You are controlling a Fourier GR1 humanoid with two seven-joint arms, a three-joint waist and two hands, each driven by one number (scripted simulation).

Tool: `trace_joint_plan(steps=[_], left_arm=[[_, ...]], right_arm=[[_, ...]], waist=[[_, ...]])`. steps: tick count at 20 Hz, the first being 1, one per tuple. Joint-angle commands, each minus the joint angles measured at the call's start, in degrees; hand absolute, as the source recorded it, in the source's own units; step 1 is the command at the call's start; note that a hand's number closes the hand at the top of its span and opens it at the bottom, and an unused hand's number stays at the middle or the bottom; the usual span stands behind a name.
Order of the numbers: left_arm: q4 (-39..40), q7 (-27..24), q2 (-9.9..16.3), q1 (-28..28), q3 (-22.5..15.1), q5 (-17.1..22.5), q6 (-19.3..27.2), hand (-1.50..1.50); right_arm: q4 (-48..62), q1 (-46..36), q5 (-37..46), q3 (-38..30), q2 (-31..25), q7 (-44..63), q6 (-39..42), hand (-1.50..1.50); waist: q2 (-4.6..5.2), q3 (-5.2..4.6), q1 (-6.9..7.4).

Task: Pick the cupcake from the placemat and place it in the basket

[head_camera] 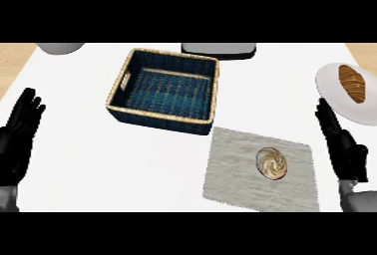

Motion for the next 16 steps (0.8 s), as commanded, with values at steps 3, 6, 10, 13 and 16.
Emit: trace_joint_plan(steps=[3,6,10,13,16], left_arm=[[3.7,4.1,-3.8,4.1,-4.3,2.0,-2.1,0.00],[9.9,8.1,-5.9,5.6,-7.9,4.1,-4.8,0.00],[11.8,8.0,-7.1,8.1,-10.5,3.4,-6.5,0.00],[12.5,7.0,-7.6,10.0,-9.7,3.1,-6.1,0.00],[16.2,7.2,-9.8,7.5,-11.0,1.9,-5.5,0.00]], right_arm=[[-6.0,-8.1,-8.9,1.6,2.3,-0.4,13.0,1.50],[-9.8,-15.1,-15.3,5.2,8.9,-3.1,20.3,1.50],[-14.5,-13.5,-6.7,19.8,11.2,-4.8,25.0,1.50],[-19.1,-9.8,4.2,23.7,10.6,-1.2,16.1,-1.50],[-22.3,-11.1,10.6,25.5,8.1,6.9,12.1,-1.50]], waist=[[1.38,0.69,0.55],[2.62,0.72,1.85],[1.33,0.60,0.74],[1.03,0.63,-0.48],[0.97,0.51,-1.90]])
